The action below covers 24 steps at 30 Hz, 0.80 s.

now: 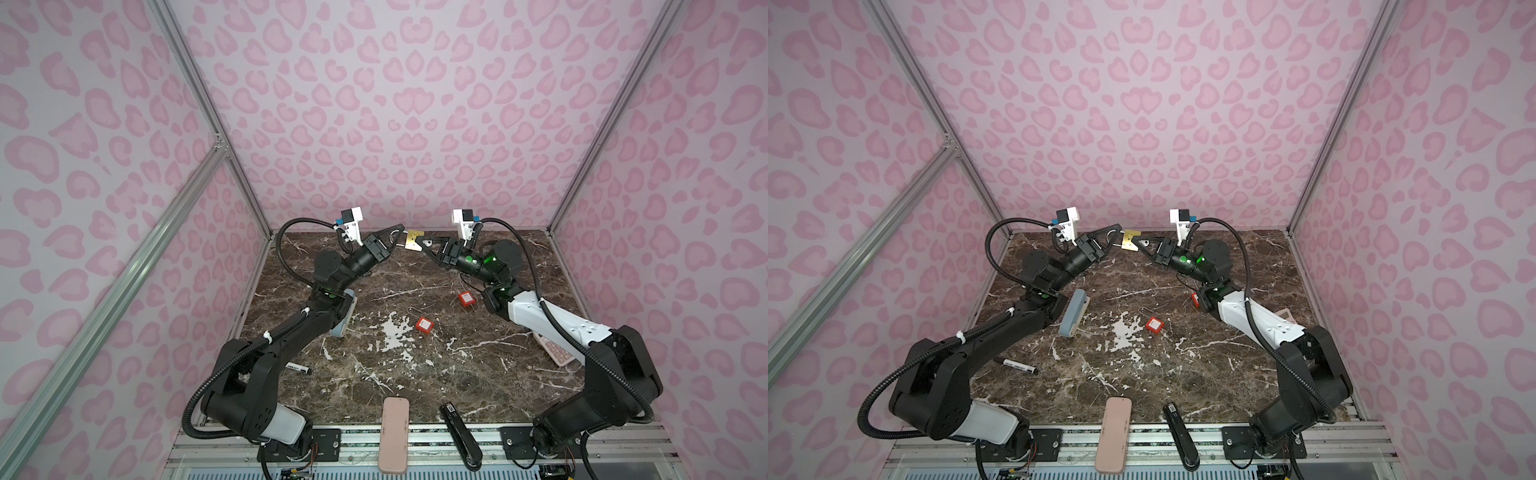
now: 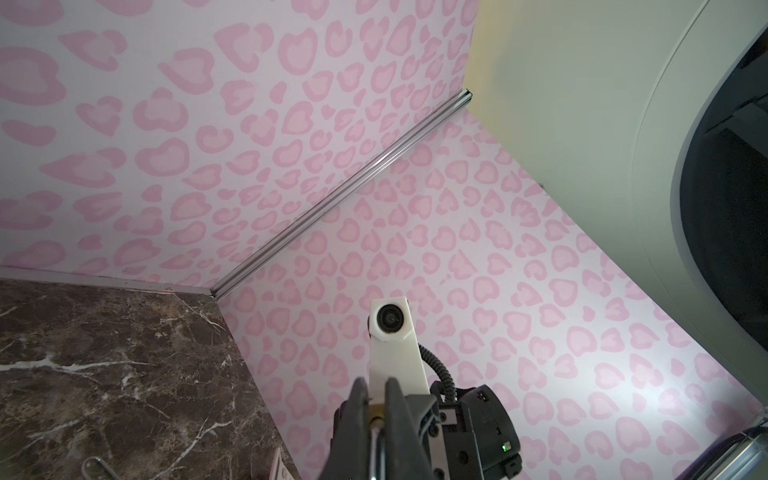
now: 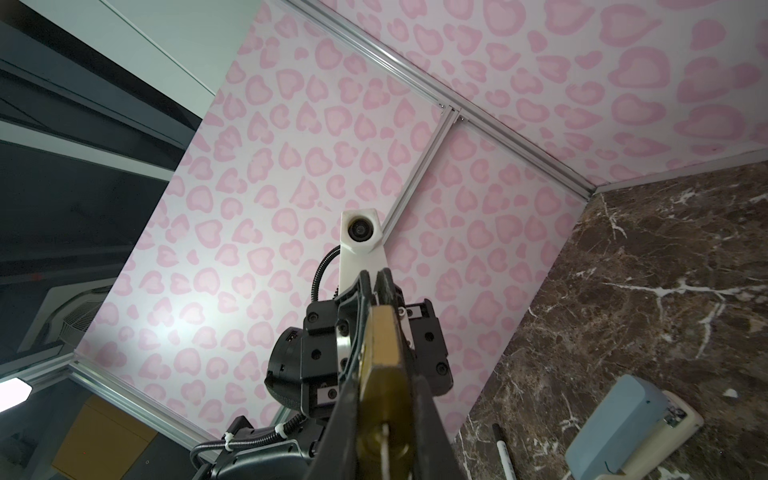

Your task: Lock with the key

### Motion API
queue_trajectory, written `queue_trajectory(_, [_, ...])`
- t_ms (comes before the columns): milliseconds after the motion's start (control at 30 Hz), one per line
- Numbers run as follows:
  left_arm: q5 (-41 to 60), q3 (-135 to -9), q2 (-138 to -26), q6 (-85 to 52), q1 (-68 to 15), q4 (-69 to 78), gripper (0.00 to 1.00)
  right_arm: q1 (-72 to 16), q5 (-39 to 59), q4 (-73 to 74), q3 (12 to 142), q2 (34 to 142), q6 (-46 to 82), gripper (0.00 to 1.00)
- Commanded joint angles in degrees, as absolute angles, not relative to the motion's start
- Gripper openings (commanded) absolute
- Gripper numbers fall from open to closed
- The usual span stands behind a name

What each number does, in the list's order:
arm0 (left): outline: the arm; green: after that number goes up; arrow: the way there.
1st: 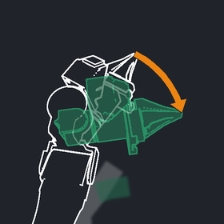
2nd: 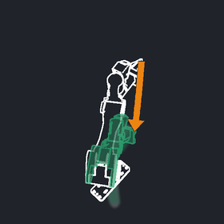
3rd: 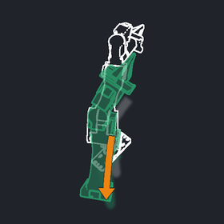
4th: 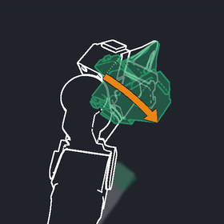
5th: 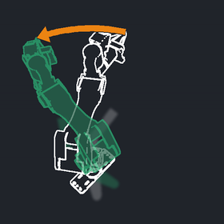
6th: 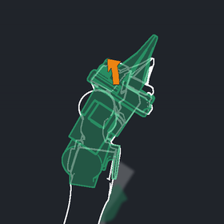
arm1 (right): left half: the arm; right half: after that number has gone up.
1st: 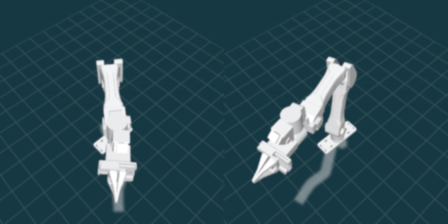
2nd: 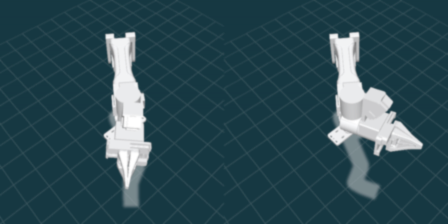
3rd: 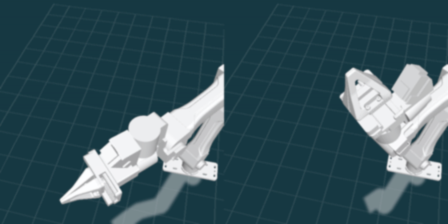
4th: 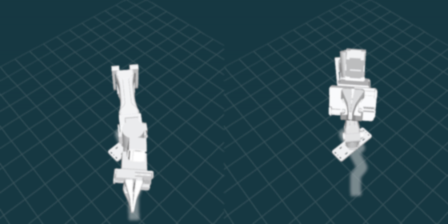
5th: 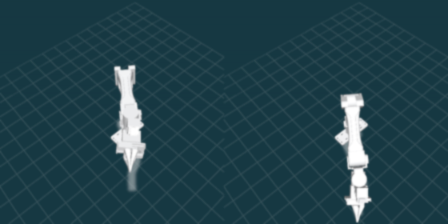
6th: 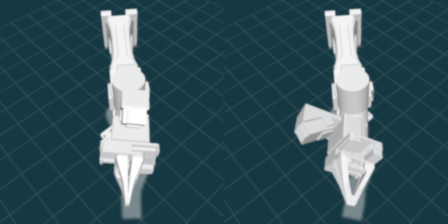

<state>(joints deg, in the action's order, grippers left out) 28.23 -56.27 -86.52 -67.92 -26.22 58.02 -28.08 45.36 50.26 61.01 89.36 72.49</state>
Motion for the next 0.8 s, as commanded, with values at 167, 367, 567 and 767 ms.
queue_trajectory(167, [35.8,-60.4,-90.3,-69.0,-30.7,61.0,0.04,-28.7,48.6,53.5,64.3,91.8,71.4,0.0])
queue_trajectory(367, [35.5,-59.0,-89.6,-68.5,-30.8,60.1,0.04,-25.7,49.6,54.1,64.7,91.9,71.7,0.0])
queue_trajectory(567, [35.0,-59.0,-89.5,-68.6,-30.1,58.5,0.13,-23.7,52.0,54.1,63.5,91.2,71.9,0.0])
queue_trajectory(767, [35.2,-59.1,-89.8,-68.9,-29.2,58.5,0.29,-22.4,53.2,51.9,61.5,89.0,70.3,0.0])
